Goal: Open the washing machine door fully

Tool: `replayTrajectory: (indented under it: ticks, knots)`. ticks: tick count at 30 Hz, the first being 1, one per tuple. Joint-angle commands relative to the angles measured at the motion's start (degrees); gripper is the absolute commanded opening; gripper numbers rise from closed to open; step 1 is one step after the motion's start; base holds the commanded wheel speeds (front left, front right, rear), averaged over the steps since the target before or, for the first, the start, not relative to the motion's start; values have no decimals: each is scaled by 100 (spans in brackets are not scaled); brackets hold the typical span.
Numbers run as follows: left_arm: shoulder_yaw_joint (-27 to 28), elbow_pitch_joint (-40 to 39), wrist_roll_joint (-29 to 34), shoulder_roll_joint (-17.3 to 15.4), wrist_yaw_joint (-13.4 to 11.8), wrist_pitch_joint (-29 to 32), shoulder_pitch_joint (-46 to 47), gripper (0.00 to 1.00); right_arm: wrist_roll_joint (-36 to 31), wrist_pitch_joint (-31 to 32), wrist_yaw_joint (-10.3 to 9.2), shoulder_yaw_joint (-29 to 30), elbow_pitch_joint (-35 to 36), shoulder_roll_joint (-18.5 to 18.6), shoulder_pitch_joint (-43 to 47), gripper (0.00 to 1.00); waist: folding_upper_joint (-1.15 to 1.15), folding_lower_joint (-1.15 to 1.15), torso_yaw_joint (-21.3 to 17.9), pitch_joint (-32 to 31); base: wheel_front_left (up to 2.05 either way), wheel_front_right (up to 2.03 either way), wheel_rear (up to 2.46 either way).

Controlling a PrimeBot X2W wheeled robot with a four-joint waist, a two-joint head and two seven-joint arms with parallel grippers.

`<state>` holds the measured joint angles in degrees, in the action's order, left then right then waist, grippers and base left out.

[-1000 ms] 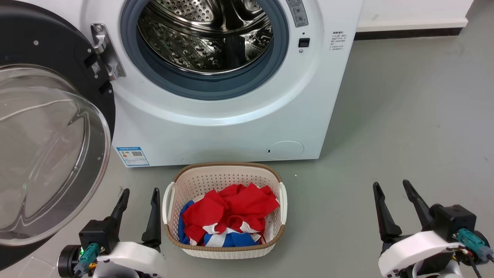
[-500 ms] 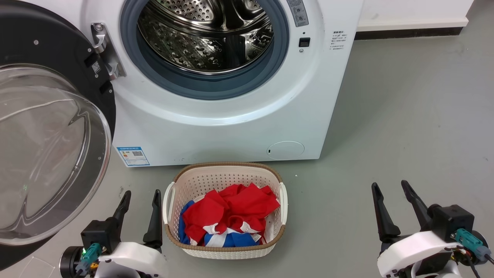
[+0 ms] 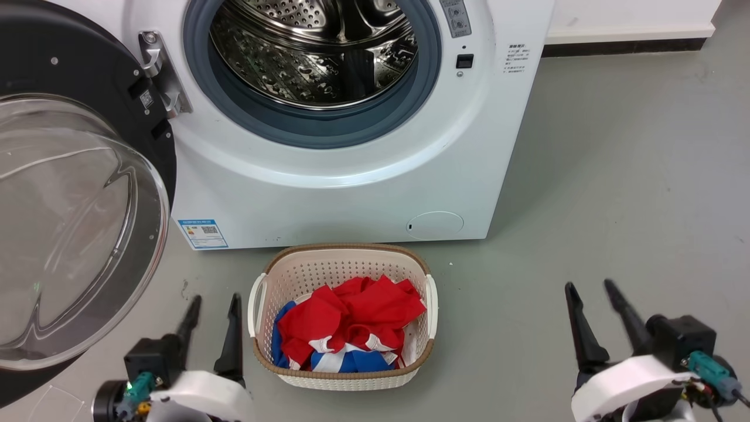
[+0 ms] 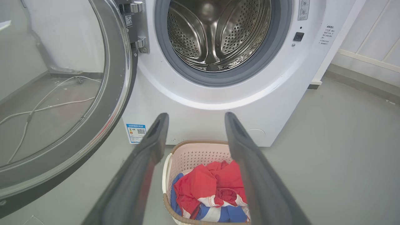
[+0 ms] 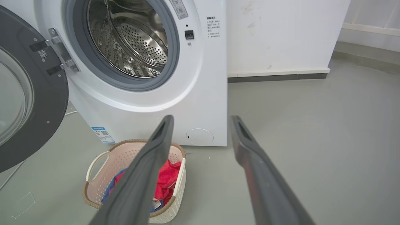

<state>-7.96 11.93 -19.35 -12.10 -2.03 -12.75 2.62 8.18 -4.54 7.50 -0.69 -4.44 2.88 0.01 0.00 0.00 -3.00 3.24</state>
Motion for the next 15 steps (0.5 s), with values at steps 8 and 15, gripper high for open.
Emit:
replayTrajectory:
  ticks: [8, 15]
  knots:
    - [118, 121, -587, 101, 77, 174, 11, 0, 718, 42, 0, -2, -121, 31, 26, 0, 0, 0, 15, -13, 0, 0, 0]
    - [249, 119, -1249, 182, 164, 344, 46, 0, 1535, 106, 0, 14, -217, 79, -62, 0, 0, 0, 31, -31, 0, 0, 0]
